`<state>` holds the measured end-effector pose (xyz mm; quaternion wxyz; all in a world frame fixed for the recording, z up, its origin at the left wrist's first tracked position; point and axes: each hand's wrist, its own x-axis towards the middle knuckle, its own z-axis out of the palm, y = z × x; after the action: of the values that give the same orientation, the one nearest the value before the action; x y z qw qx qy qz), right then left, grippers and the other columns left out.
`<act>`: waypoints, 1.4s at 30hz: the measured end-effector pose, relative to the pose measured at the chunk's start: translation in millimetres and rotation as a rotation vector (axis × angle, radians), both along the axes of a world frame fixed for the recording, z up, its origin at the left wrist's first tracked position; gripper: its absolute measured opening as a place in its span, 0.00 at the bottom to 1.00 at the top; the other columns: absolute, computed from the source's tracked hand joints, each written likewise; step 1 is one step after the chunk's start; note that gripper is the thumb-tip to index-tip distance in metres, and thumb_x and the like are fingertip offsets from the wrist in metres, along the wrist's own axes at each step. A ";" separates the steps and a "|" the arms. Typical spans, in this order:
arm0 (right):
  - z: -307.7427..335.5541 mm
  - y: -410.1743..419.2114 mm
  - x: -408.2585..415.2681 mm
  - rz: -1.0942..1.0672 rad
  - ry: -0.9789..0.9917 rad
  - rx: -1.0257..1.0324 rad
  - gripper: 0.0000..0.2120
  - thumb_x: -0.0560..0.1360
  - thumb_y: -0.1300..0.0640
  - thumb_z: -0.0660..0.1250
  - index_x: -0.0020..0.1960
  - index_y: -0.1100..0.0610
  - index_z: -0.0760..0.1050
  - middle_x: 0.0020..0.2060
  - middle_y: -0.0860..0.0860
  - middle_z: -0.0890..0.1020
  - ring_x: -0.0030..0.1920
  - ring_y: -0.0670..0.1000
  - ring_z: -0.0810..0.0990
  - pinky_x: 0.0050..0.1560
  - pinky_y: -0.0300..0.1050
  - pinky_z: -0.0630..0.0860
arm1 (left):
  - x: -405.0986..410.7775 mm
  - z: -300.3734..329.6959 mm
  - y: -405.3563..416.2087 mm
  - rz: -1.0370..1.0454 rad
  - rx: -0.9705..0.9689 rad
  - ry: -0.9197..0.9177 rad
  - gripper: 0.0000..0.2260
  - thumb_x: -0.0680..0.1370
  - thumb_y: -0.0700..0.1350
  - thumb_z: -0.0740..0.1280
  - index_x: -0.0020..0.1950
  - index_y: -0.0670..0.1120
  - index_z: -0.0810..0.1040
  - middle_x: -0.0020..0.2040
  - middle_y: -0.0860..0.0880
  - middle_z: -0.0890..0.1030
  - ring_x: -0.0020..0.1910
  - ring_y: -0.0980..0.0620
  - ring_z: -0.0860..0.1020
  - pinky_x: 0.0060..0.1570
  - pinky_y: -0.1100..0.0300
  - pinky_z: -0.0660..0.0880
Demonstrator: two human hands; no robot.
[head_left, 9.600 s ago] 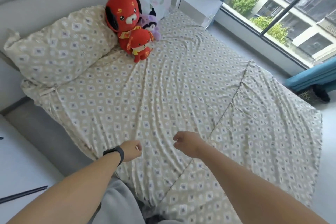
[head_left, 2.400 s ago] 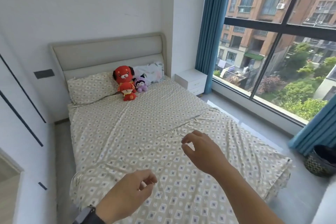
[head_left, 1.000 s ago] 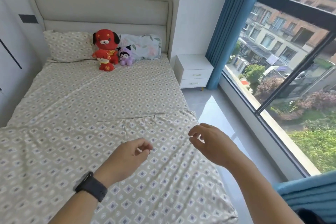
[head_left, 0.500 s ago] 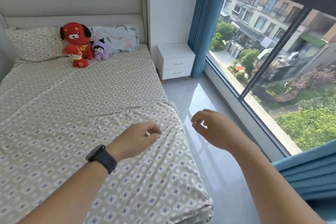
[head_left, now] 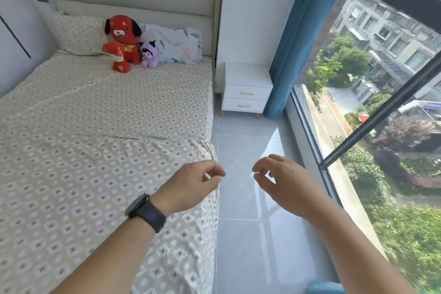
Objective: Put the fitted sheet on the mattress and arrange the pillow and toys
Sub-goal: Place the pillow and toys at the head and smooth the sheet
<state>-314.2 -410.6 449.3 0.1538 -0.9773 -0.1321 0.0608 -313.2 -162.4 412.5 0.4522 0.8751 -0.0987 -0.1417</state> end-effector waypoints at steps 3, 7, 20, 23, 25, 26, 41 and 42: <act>1.1 -21.2 23.9 0.024 -0.034 -0.006 0.08 0.82 0.45 0.59 0.56 0.41 0.76 0.49 0.38 0.77 0.52 0.41 0.75 0.46 0.41 0.75 | 10.8 0.2 -18.4 0.024 0.013 0.032 0.06 0.80 0.47 0.66 0.53 0.56 0.81 0.46 0.65 0.80 0.42 0.62 0.79 0.42 0.71 0.72; 5.3 -31.1 70.4 0.096 -0.054 -0.071 0.09 0.82 0.48 0.58 0.56 0.44 0.77 0.50 0.41 0.79 0.53 0.47 0.77 0.44 0.45 0.74 | 54.3 1.2 -37.0 0.050 0.080 0.013 0.06 0.80 0.47 0.66 0.53 0.55 0.81 0.48 0.60 0.81 0.39 0.67 0.76 0.39 0.73 0.70; -41.7 -6.2 298.6 0.262 -0.052 -0.001 0.09 0.81 0.48 0.58 0.52 0.45 0.77 0.49 0.41 0.79 0.52 0.47 0.76 0.43 0.44 0.73 | 225.6 -59.3 -35.8 0.299 0.061 0.064 0.06 0.81 0.46 0.66 0.51 0.56 0.80 0.49 0.58 0.81 0.38 0.65 0.77 0.38 0.72 0.69; -39.4 8.1 383.2 0.297 -0.033 -0.038 0.10 0.81 0.50 0.58 0.52 0.47 0.78 0.49 0.43 0.80 0.52 0.50 0.78 0.45 0.46 0.76 | 306.3 -61.2 -39.4 0.282 0.092 0.087 0.07 0.80 0.46 0.65 0.50 0.57 0.80 0.48 0.60 0.80 0.37 0.66 0.76 0.40 0.70 0.69; -25.0 17.6 435.7 0.338 -0.074 -0.061 0.10 0.81 0.50 0.58 0.53 0.47 0.78 0.49 0.44 0.80 0.51 0.51 0.78 0.45 0.47 0.75 | 362.6 -49.8 -43.6 0.269 0.115 0.054 0.07 0.79 0.45 0.65 0.49 0.57 0.80 0.47 0.61 0.80 0.40 0.64 0.77 0.42 0.68 0.70; -15.5 19.7 464.2 0.348 -0.106 -0.062 0.10 0.80 0.50 0.58 0.53 0.47 0.78 0.49 0.45 0.79 0.51 0.51 0.77 0.45 0.47 0.75 | 394.5 -42.4 -46.0 0.260 0.119 0.034 0.07 0.79 0.45 0.65 0.49 0.57 0.80 0.47 0.60 0.80 0.40 0.64 0.77 0.42 0.68 0.70; -73.3 -42.5 874.7 0.343 0.013 -0.079 0.10 0.80 0.50 0.58 0.49 0.48 0.78 0.46 0.45 0.79 0.47 0.52 0.79 0.45 0.49 0.79 | 773.8 -70.4 -77.7 0.340 0.139 0.130 0.08 0.81 0.45 0.64 0.56 0.53 0.81 0.52 0.56 0.80 0.46 0.62 0.77 0.41 0.73 0.69; -80.2 -38.3 901.9 0.349 0.057 -0.095 0.10 0.80 0.50 0.58 0.49 0.48 0.78 0.46 0.45 0.80 0.47 0.52 0.79 0.46 0.49 0.79 | 790.9 -75.2 -75.9 0.370 0.125 0.156 0.08 0.81 0.45 0.64 0.56 0.53 0.81 0.52 0.56 0.80 0.45 0.63 0.77 0.40 0.73 0.69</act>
<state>587.7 -448.9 369.1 0.0982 -0.9436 -0.2923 0.1205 477.7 -238.4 337.3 0.4215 0.8911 0.1080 -0.1291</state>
